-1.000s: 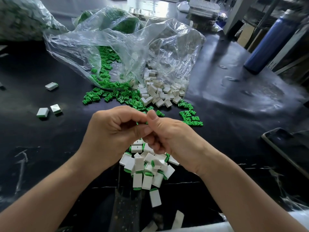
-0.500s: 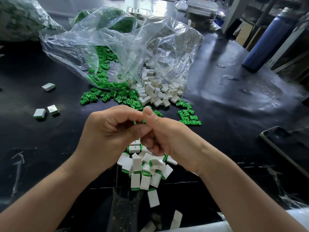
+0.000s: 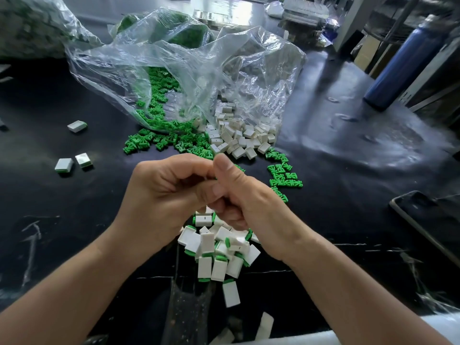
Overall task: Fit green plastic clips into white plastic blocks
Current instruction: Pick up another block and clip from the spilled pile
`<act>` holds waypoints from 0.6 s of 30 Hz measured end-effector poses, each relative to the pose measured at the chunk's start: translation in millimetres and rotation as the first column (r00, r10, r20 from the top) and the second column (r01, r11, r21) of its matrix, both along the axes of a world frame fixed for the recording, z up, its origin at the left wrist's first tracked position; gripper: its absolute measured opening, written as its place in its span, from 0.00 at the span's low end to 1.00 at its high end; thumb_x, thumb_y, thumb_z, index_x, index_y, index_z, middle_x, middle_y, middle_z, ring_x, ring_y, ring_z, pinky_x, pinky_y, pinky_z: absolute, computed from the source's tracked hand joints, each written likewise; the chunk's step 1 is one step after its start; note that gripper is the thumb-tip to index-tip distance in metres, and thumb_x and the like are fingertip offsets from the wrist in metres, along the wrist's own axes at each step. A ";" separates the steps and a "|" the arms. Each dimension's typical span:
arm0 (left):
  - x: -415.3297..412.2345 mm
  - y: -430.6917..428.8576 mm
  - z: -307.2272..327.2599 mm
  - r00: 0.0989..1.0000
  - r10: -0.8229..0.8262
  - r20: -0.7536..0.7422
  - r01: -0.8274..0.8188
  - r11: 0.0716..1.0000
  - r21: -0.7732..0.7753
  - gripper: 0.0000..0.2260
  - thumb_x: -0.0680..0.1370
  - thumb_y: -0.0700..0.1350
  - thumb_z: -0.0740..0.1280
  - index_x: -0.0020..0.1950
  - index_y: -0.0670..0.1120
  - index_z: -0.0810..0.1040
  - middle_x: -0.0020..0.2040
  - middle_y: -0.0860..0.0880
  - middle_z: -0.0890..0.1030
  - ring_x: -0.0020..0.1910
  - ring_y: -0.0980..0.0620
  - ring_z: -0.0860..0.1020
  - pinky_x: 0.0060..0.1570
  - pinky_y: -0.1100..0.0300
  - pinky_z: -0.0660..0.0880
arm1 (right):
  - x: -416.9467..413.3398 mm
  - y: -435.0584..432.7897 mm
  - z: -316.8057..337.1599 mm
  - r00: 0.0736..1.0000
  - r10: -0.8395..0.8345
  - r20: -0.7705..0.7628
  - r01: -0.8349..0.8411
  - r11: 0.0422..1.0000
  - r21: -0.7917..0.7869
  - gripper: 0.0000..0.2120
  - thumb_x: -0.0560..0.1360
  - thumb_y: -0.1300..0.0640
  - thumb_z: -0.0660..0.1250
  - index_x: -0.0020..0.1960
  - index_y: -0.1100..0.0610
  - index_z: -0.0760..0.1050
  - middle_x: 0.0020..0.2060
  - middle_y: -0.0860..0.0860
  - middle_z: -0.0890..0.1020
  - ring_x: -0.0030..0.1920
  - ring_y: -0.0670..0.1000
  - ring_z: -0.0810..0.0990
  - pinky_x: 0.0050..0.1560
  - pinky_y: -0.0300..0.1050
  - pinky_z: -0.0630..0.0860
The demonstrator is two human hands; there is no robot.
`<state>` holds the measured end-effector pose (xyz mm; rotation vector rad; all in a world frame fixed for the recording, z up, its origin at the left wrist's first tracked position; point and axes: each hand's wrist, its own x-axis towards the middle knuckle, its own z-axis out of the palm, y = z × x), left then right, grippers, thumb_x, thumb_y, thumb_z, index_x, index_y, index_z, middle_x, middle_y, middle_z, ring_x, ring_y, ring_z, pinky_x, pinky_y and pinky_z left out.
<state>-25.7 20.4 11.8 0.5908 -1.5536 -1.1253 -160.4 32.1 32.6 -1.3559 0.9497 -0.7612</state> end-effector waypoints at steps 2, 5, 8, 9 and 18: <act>-1.8 1.3 -0.9 1.000 0.013 -0.010 -0.013 1.000 0.002 0.08 0.66 0.42 0.74 0.40 0.38 0.81 0.32 0.47 0.80 0.28 0.52 0.78 0.29 0.66 0.72 | 3.4 1.3 -1.7 0.997 -0.074 0.031 0.075 0.997 -0.013 0.27 0.74 0.38 0.55 0.21 0.51 0.72 0.18 0.43 0.68 0.20 0.40 0.63 0.23 0.27 0.59; -3.0 2.2 -1.3 0.998 0.014 -0.055 -0.012 1.000 0.025 0.11 0.67 0.44 0.71 0.43 0.38 0.80 0.32 0.48 0.80 0.28 0.53 0.78 0.29 0.67 0.72 | 5.2 2.4 -4.8 0.994 -0.107 0.025 0.108 0.994 -0.028 0.28 0.74 0.39 0.54 0.19 0.49 0.71 0.16 0.43 0.68 0.19 0.40 0.64 0.23 0.26 0.59; -3.5 1.1 -1.4 0.997 0.019 -0.079 -0.017 0.999 0.031 0.12 0.68 0.47 0.72 0.42 0.39 0.80 0.33 0.46 0.80 0.29 0.49 0.77 0.31 0.65 0.73 | 4.4 2.9 -0.1 0.995 -0.045 0.087 0.040 0.997 0.059 0.26 0.71 0.37 0.52 0.21 0.49 0.72 0.17 0.43 0.66 0.19 0.41 0.60 0.21 0.27 0.57; -3.2 0.7 -1.8 0.996 0.027 -0.081 -0.024 0.999 0.036 0.12 0.68 0.48 0.72 0.42 0.39 0.80 0.33 0.46 0.79 0.29 0.50 0.76 0.31 0.65 0.72 | 3.1 2.4 1.2 0.995 -0.018 0.095 0.012 0.998 0.068 0.26 0.70 0.37 0.51 0.21 0.49 0.72 0.17 0.42 0.67 0.19 0.41 0.60 0.21 0.28 0.57; -2.8 2.4 -1.7 0.997 0.049 -0.065 -0.047 0.998 0.044 0.10 0.67 0.45 0.71 0.44 0.40 0.80 0.33 0.43 0.80 0.29 0.51 0.78 0.31 0.65 0.74 | 2.0 2.9 3.6 0.993 0.074 0.091 -0.070 0.996 -0.046 0.27 0.78 0.43 0.43 0.33 0.37 0.78 0.20 0.39 0.69 0.22 0.40 0.60 0.23 0.27 0.57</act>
